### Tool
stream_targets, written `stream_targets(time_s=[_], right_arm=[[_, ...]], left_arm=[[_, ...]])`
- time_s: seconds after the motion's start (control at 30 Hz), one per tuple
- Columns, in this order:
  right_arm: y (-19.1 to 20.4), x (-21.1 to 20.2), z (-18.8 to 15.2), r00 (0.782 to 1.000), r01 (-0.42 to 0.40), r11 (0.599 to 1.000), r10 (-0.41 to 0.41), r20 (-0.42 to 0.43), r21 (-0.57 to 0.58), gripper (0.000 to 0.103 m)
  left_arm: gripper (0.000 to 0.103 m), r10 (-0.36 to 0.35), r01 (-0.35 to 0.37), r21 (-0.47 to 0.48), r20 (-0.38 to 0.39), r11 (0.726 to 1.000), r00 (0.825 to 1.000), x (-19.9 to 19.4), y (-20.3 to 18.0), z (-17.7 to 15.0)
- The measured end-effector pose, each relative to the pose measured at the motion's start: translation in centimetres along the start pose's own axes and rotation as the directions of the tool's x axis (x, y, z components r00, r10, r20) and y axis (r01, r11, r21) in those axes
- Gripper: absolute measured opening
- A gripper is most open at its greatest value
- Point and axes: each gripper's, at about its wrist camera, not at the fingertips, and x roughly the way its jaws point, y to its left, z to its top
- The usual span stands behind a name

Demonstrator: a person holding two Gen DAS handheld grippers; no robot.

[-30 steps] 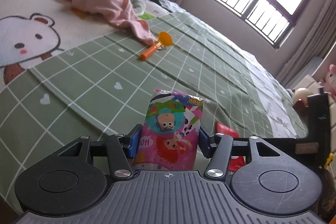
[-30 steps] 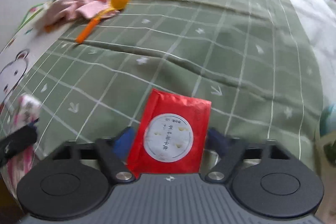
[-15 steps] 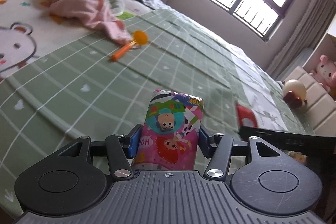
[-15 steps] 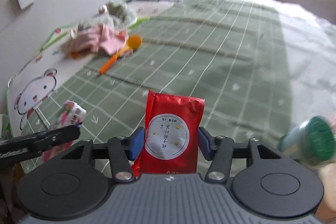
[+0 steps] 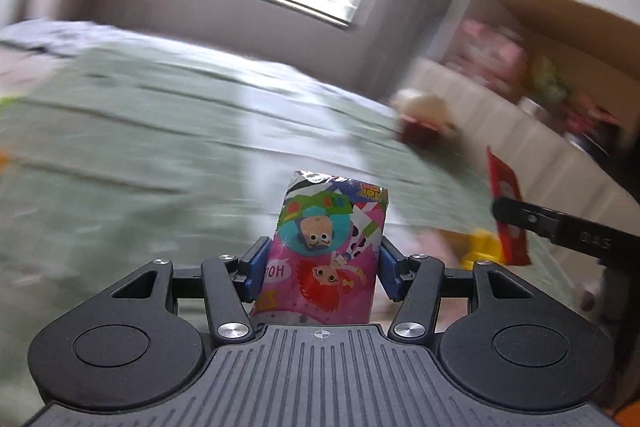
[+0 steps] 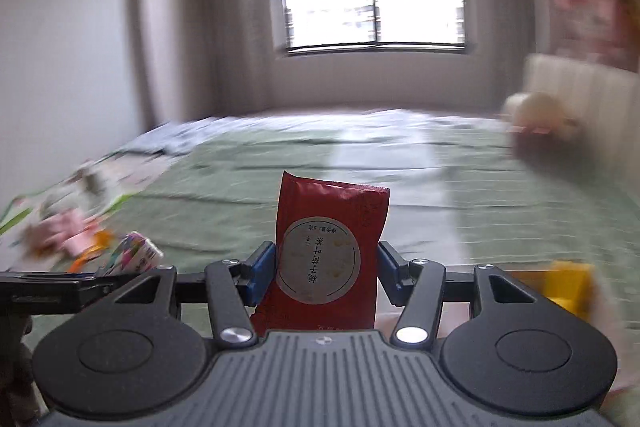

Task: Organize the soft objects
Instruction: 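Lift the tissue pack and red packet and carry both toward the pink box, then lower both items into the pink box and open both grippers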

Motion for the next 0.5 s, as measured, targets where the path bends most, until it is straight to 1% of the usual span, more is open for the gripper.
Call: stream_targets(time_s=[0.07, 0.13, 0.2, 0.27, 0.33, 0.37, 0.5], right_arm=[[-4.2, -0.4, -0.6, 0.997, 0.074, 0.997, -0.074, 0.007, 0.015, 0.054], [-8.3, -0.6, -1.6, 0.989, 0.146, 0.989, -0.146, 0.001, 0.037, 0.055], [-11.6, -0.9, -2.6, 0.983, 0.184, 0.981, -0.183, -0.013, 0.067, 0.055], [-14.5, -1.2, -3.8, 0.977, 0.213, 0.972, -0.212, -0.025, 0.101, 0.055], [-16.8, -1.7, -4.9, 0.973, 0.231, 0.965, -0.229, -0.027, 0.125, 0.055], [-17.6, -1.9, -5.3, 0.971, 0.237, 0.962, -0.236, -0.026, 0.134, 0.055], [-20.8, -1.9, -7.1, 0.973, 0.230, 0.957, -0.227, -0.035, 0.175, 0.055]], left_arm=[[0.060, -0.074, 0.075, 0.027, -0.040, 0.997, 0.996, 3.4, -3.8, 0.5], [0.060, -0.140, 0.144, 0.034, -0.094, 0.989, 0.986, 7.1, -7.5, 0.7], [0.060, -0.199, 0.205, 0.025, -0.152, 0.978, 0.968, 10.8, -11.0, 0.4], [0.060, -0.248, 0.254, 0.005, -0.207, 0.967, 0.946, 14.5, -14.1, -0.2], [0.060, -0.275, 0.282, -0.007, -0.249, 0.959, 0.929, 17.5, -16.5, -0.7], [0.060, -0.279, 0.288, -0.005, -0.266, 0.958, 0.923, 18.9, -17.7, -1.1], [0.062, -0.260, 0.287, 0.040, -0.313, 0.957, 0.913, 23.7, -21.3, -3.1]])
